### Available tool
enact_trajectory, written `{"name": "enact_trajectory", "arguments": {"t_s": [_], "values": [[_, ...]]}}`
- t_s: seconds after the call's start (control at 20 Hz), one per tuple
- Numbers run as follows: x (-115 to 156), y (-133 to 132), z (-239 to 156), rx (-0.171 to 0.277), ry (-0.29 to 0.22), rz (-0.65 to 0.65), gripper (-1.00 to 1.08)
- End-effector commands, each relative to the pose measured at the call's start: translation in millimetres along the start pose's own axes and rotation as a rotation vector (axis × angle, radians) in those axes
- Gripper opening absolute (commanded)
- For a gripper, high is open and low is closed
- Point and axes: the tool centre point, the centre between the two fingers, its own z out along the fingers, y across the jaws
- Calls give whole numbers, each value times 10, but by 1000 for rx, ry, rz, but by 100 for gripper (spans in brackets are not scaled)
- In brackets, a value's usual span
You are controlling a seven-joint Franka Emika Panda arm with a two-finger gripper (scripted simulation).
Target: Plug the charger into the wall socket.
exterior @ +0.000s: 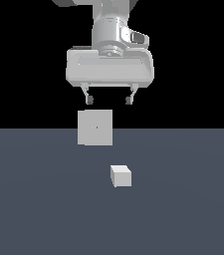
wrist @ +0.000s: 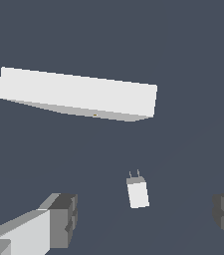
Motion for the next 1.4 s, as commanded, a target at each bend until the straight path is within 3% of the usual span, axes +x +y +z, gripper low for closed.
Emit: {"name": "enact_trajectory", "arguments": {"t_s": [0.0, 0.6, 1.35], "values": [[0, 0, 0, 0, 0, 0, 100], [-92, 19, 86, 1, 41, -16, 100], [-385, 100, 430, 3, 193, -72, 100]]}}
